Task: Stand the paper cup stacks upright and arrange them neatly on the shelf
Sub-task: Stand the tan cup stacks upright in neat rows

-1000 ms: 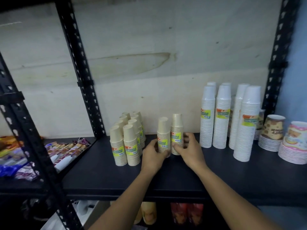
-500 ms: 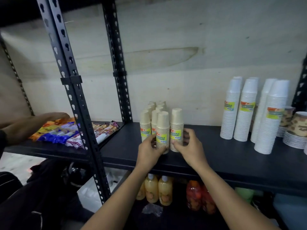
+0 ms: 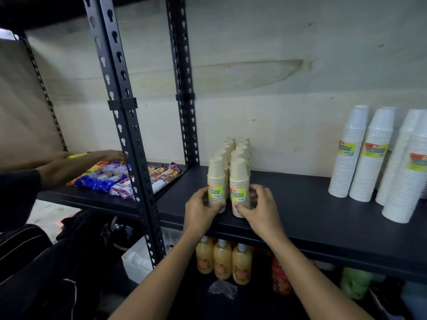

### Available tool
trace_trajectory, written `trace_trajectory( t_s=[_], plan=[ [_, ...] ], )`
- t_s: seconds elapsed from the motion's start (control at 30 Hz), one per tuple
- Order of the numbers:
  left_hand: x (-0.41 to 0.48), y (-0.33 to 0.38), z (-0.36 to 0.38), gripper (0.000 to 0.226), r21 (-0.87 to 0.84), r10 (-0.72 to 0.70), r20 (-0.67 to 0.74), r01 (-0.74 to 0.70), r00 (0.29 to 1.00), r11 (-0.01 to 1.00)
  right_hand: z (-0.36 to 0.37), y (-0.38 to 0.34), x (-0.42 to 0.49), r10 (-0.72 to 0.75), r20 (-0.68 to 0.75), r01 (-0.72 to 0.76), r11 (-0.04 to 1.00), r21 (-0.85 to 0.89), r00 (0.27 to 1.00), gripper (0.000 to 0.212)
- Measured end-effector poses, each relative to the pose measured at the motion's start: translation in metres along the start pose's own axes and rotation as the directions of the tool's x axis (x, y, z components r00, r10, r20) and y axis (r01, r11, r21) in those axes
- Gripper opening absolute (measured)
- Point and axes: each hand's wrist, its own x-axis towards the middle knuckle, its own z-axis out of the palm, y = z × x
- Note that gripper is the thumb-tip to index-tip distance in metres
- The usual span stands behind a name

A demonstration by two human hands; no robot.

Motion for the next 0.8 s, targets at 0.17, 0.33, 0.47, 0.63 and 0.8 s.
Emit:
trace_trajectory(
  t_s=[0.17,0.33,0.47,0.63,0.8],
  plan=[
    [0.008,-0.003,0.003,0.062,-0.013,0.002,-0.012,-0.002,1.0,1.0,0.007,-0.004,0.005,0.01,0.009,-0.01,1.0,-0.022,1.0,0.056],
    [0.012,-0.009,0.002,0.068,-0.004,-0.004,0.027,0.005,1.0,1.0,0.014,-0.003,0.007,0.02,-0.006,-0.02,0.999,-0.035,1.0,0.056],
    [0.013,-0.012,-0.003,0.074,0.003,0.005,0.139,-0.005,0.99,1.0,0.019,-0.003,0.007,0.05,-0.011,-0.051,0.996,-0.069,0.999,0.056],
    [0.011,-0.016,-0.009,0.071,-0.016,0.0,0.175,0.002,0.985,1.0,0.019,-0.003,0.005,0.053,0.001,-0.052,0.994,-0.096,0.999,0.06],
    [0.01,-0.021,-0.009,0.061,0.017,0.014,0.138,-0.016,0.99,1.0,0.019,-0.008,0.0,0.047,0.002,-0.046,0.99,-0.137,0.999,0.057]
  ],
)
